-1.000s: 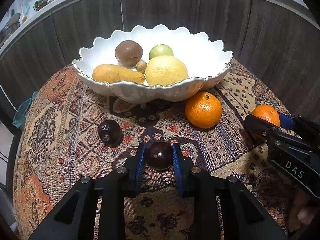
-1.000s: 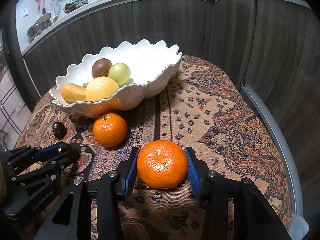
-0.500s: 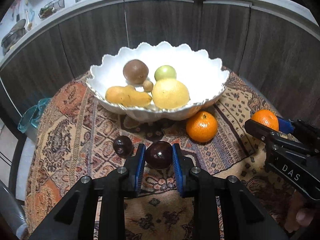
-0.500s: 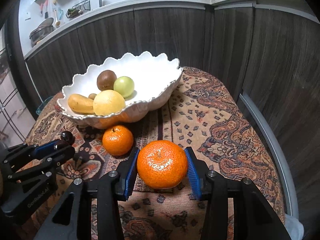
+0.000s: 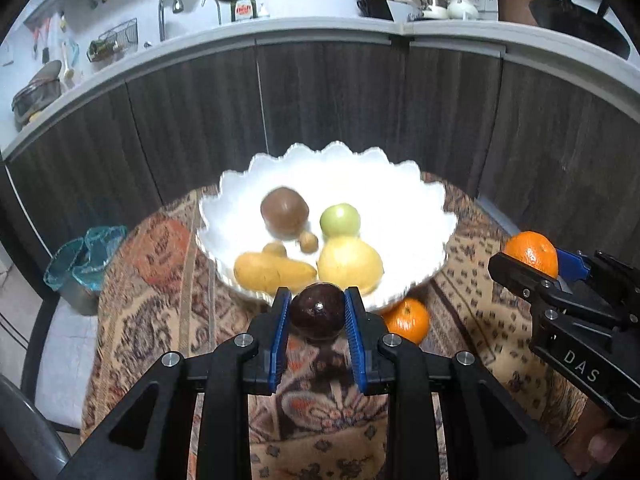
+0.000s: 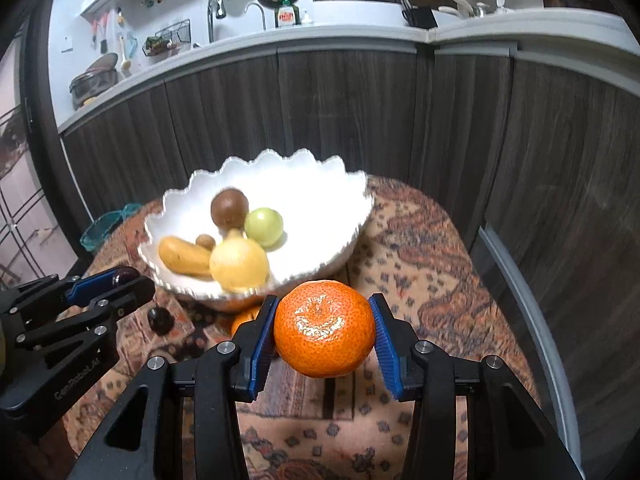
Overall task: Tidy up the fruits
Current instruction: 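Carry the plum and orange with both tools over the bowl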
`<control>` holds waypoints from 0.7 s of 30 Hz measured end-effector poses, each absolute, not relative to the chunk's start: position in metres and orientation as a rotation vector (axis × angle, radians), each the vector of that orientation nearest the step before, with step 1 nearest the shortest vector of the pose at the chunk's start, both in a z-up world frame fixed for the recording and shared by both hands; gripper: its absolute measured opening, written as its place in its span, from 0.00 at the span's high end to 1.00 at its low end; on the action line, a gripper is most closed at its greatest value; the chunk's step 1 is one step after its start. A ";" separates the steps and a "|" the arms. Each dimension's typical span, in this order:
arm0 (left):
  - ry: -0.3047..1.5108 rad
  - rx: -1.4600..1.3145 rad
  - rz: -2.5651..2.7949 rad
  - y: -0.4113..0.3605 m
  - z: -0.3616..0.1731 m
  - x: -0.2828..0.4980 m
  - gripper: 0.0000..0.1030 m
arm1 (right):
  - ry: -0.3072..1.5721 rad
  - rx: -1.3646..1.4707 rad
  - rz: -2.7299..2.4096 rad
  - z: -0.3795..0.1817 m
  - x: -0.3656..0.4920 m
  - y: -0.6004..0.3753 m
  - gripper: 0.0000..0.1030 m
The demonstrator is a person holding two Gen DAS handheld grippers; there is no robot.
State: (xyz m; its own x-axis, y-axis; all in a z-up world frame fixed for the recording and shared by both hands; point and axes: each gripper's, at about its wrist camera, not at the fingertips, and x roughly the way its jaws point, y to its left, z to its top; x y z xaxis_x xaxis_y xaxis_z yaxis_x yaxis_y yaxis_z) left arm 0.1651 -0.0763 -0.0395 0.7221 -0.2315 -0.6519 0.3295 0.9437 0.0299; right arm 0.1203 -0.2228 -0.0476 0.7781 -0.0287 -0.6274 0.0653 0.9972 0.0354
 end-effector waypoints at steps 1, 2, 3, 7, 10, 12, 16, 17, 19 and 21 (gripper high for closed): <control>0.691 0.147 -0.311 -0.076 -0.036 0.167 0.74 | 0.667 0.056 -0.050 -0.043 0.122 -0.223 0.55; 0.682 0.146 -0.310 -0.077 -0.032 0.169 0.74 | 0.656 0.056 -0.049 -0.039 0.124 -0.223 0.55; 0.674 0.145 -0.310 -0.077 -0.029 0.171 0.74 | 0.648 0.054 -0.050 -0.036 0.126 -0.223 0.55; 0.646 0.141 -0.308 -0.077 -0.017 0.181 0.74 | 0.613 0.042 -0.057 -0.020 0.136 -0.223 0.55; 0.634 0.144 -0.309 -0.078 -0.011 0.190 0.74 | 0.596 0.042 -0.058 -0.012 0.145 -0.224 0.55; 0.631 0.143 -0.309 -0.078 -0.008 0.196 0.74 | 0.592 0.049 -0.055 -0.009 0.152 -0.225 0.55; 0.625 0.141 -0.306 -0.078 -0.003 0.207 0.74 | 0.590 0.046 -0.051 -0.004 0.167 -0.224 0.55; 0.624 0.141 -0.307 -0.078 -0.003 0.210 0.74 | 0.590 0.044 -0.051 -0.003 0.170 -0.224 0.55; 0.628 0.142 -0.307 -0.077 -0.003 0.218 0.74 | 0.589 0.037 -0.051 -0.002 0.177 -0.224 0.55; 0.636 0.145 -0.308 -0.078 -0.004 0.226 0.74 | 0.591 0.032 -0.051 -0.001 0.184 -0.223 0.55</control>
